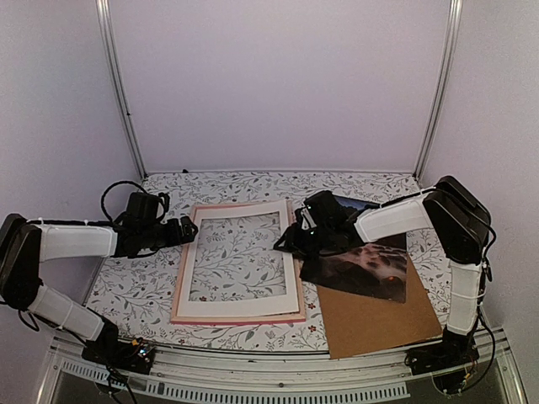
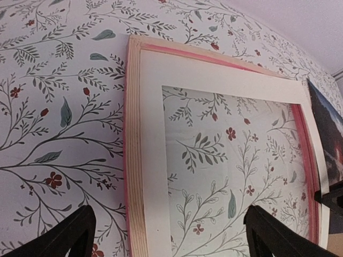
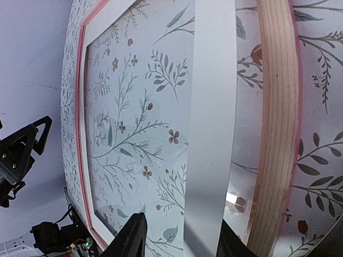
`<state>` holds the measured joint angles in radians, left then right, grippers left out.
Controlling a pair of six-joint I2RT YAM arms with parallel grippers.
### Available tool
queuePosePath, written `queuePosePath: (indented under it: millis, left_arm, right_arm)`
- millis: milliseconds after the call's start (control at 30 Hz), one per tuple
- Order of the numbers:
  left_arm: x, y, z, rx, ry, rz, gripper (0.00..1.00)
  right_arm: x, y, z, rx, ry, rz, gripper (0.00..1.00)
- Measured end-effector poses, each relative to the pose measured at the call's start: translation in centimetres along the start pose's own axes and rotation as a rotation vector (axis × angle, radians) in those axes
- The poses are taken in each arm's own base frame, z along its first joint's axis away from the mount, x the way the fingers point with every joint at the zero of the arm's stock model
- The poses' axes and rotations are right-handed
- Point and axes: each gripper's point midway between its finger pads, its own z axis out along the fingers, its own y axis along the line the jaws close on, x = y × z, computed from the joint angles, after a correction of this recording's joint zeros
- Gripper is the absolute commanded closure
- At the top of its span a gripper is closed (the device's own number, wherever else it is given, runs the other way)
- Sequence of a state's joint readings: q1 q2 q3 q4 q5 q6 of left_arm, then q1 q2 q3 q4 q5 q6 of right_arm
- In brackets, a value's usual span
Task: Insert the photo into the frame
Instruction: Place the mat board on the glass panel.
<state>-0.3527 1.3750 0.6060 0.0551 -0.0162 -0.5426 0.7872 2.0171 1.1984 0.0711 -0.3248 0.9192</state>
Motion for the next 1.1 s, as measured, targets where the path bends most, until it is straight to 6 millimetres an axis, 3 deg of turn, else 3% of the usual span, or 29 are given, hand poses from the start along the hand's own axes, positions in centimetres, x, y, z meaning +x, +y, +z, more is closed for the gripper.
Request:
queuePosePath:
  millis: [733,1100]
  left_arm:
    - [0.0,0.1,0.0,-0.004,-0.001,0.016,0.0]
    - [-1.1,0.3,-0.2,-0.04,-0.025,0.049,0.0]
  right_arm:
    - [0.1,-0.9,-0.2,0.086,0.01,-0.068,0.6]
    - [0.3,-1.5,-0.8,0.132,0.007,-0.1,0.6]
